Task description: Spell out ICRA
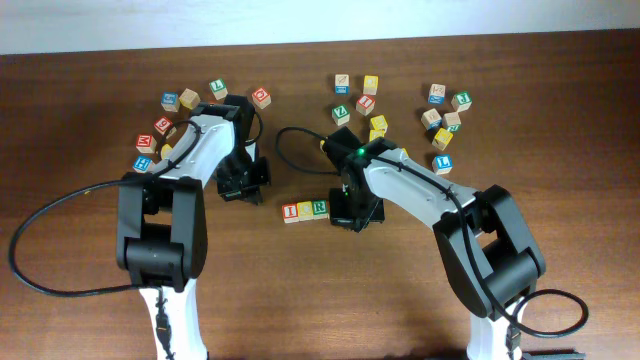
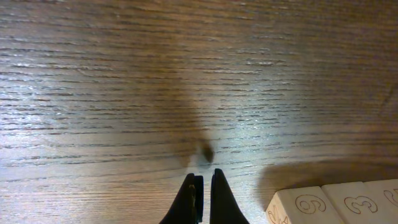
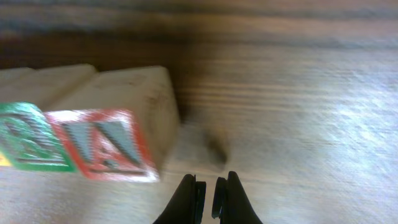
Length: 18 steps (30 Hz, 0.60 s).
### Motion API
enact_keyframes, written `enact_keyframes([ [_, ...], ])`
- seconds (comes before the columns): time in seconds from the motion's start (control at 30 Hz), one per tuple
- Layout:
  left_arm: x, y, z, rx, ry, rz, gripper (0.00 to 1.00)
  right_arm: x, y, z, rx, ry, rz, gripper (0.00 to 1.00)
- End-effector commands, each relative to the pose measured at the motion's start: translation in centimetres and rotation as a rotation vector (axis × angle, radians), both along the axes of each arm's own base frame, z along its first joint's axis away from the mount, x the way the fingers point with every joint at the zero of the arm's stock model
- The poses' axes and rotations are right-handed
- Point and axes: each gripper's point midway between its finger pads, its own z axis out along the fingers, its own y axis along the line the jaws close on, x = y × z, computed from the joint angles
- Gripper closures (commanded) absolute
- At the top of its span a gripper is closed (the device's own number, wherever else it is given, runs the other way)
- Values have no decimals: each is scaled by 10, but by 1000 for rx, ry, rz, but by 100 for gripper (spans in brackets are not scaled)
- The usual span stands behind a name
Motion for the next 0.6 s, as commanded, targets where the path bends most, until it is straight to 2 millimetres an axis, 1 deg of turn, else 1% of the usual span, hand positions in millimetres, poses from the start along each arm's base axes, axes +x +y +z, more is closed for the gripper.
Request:
enact_keyframes([
  [0.0,0,8,-4,13,12,43,100,3,2,-1,12,-18,6,96],
  [0.07,0,10,-4,13,13,49,100,10,6,-5,25,-38,6,96],
  [0.17,1,12,-4,14,13,53,100,11,8,-12,27,-34,7,96],
  [0.23,1,14,-4,14,12,57,100,13,10,-13,35,-39,7,96],
  [0.33,1,13,-4,13,12,57,100,10,15,-11,69,-21,8,96],
  [0.4,1,14,-4,14,12,57,100,7,15,-9,68,-9,8,96],
  [0.43,1,14,-4,14,12,57,100,5,12,-6,56,10,5,96],
  [0.5,1,14,-4,13,13,57,100,3,4,9,9,36,1,96],
  [0.57,1,14,-4,14,16,57,100,7,-8,26,-58,25,1,96],
])
